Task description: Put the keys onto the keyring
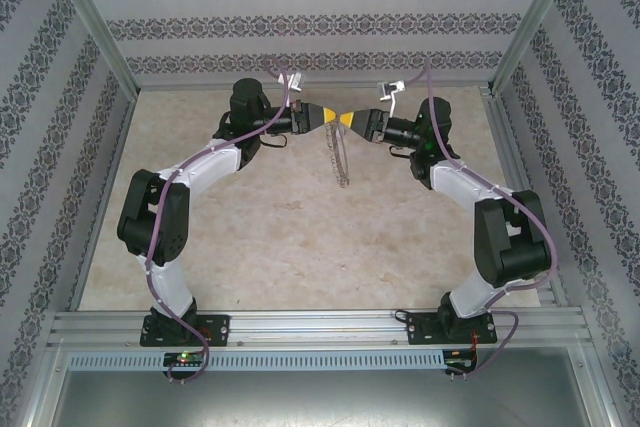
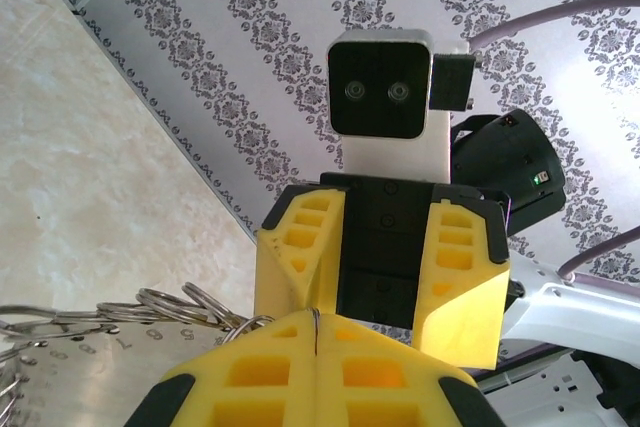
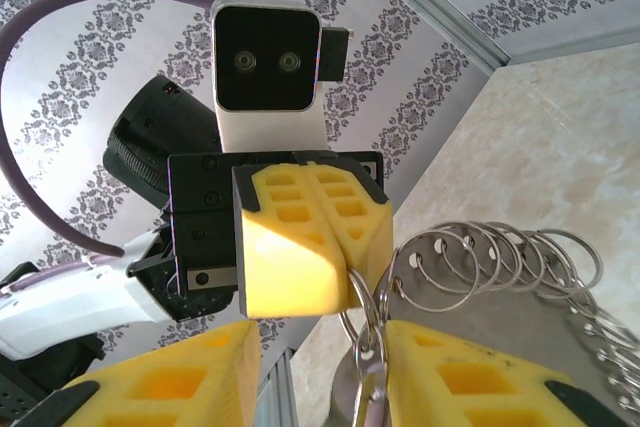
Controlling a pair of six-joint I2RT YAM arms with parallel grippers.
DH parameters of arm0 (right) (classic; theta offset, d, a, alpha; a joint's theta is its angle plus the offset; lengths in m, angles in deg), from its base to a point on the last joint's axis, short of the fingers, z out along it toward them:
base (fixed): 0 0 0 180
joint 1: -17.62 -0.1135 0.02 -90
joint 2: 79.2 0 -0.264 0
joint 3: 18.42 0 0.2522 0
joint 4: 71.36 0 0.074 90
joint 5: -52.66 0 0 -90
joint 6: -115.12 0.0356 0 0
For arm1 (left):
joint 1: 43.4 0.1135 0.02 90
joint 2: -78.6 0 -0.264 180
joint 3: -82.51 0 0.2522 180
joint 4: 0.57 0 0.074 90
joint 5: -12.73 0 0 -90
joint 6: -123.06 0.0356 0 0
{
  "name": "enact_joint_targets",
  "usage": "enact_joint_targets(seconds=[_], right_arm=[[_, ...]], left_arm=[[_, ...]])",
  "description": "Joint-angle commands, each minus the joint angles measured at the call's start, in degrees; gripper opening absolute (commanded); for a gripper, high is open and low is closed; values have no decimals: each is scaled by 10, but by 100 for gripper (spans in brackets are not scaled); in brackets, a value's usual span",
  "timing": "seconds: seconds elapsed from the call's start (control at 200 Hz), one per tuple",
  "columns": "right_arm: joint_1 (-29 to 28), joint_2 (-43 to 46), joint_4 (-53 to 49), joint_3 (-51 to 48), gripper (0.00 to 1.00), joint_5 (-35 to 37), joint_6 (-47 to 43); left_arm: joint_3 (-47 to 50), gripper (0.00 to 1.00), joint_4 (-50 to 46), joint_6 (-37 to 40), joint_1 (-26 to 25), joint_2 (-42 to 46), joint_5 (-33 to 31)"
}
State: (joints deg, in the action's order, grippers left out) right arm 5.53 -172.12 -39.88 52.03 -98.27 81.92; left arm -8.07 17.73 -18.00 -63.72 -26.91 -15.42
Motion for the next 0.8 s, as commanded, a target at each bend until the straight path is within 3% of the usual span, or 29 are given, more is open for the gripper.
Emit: enact_joint_targets(seconds=[0.0, 0.14, 0.225, 0.365, 0.799], right_arm=[[5, 20, 29, -15, 35, -2, -5], [6, 24, 31, -24, 18, 0, -5], [6, 22, 32, -23, 16, 0, -3], [6, 17, 35, -21, 0, -2, 0], [-27, 15, 33, -50, 0, -4, -11]], left_arm=[[-8, 0, 46, -12, -4, -3, -2], [-11, 0, 50, -16, -3, -6, -2], [-12, 0, 54, -18, -3, -7, -1], [-11, 0, 57, -20, -3, -8, -3], [-3, 0, 95, -45, -4, -12, -12]])
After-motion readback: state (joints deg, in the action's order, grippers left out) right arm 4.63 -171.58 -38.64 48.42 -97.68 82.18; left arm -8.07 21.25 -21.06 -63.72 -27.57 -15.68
